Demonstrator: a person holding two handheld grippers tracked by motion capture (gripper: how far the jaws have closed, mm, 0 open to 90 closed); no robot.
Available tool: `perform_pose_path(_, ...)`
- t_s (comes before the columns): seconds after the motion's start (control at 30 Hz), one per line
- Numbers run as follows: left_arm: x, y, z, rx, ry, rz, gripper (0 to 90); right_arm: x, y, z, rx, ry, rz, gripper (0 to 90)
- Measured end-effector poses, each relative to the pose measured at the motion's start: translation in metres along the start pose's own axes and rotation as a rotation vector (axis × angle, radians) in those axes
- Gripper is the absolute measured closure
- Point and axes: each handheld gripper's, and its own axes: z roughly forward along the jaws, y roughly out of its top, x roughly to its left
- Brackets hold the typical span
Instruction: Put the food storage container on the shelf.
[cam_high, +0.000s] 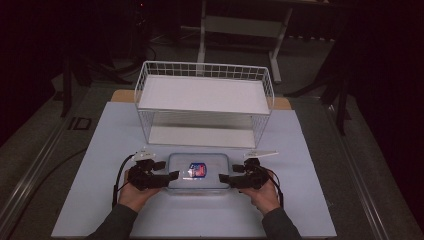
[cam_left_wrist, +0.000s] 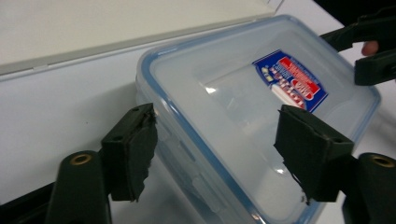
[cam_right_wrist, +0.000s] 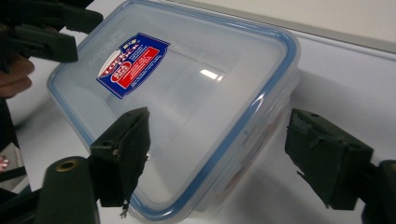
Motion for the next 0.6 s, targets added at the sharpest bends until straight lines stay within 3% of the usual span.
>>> perform_pose_path(0.13,0.007,-0.002,0.002,0.004,-0.043,-0.052,25.8,-0.003,0.0,0.006,0.022,0.035,0.036,18.7)
perform_pose_path(0.3,0.011,-0.002,0.004,0.01,-0.067,-0.075,23.5,-0.007,0.0,0.012,0.037,0.09,0.076,17.6)
perform_pose_path(0.43,0.015,-0.004,0.01,0.036,-0.133,-0.135,19.9,-0.012,-0.001,0.013,0.039,0.117,0.114,17.9)
perform_pose_path(0.6,0.017,-0.005,0.01,0.043,-0.146,-0.162,19.9,-0.015,-0.004,0.014,0.053,0.161,0.156,19.6)
